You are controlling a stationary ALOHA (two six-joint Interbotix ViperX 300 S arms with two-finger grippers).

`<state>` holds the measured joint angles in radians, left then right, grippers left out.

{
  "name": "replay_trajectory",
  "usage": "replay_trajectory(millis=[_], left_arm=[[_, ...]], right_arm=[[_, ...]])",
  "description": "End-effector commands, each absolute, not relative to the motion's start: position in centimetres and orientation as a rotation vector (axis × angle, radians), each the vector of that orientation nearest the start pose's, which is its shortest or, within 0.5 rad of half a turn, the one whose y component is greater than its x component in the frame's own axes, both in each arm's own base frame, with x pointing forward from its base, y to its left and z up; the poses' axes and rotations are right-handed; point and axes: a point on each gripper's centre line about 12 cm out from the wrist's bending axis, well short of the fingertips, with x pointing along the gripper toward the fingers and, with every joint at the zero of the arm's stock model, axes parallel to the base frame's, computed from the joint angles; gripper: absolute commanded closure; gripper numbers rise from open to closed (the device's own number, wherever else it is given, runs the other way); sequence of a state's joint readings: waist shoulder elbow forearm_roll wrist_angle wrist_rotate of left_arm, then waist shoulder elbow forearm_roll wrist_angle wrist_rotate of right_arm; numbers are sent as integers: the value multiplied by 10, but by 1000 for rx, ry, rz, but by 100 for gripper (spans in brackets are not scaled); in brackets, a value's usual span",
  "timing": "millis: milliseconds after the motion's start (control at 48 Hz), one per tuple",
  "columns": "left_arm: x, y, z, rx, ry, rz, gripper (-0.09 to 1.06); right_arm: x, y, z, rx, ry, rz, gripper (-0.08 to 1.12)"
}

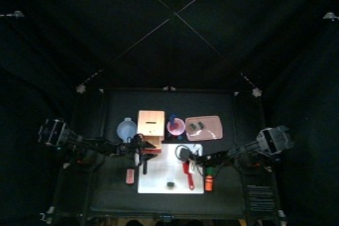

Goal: Place sushi on board then cut the sushi with the knife then place the pieces on the plate
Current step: Place the 4 sushi pieces on the plate

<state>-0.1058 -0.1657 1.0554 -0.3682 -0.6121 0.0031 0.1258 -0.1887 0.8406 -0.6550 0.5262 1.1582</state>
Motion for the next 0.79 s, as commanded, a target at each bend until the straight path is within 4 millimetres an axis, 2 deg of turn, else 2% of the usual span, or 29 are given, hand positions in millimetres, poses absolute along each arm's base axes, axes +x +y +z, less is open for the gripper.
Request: replay_trajectory(millis=[21,333,562,792], left_arm=[[311,-7,172,-254,261,146,12],[309,-7,170,-254,268,148,12],[309,-7,170,-250,267,147,12],[309,-7,170,-252,267,147,12]], right_arm=[[277,-14,170,364,912,-505,40],[212,-74,166,527,870,-771,40],[201,-117,163,569,756,-856,40],[194,-147,148,631,739,-932,39]])
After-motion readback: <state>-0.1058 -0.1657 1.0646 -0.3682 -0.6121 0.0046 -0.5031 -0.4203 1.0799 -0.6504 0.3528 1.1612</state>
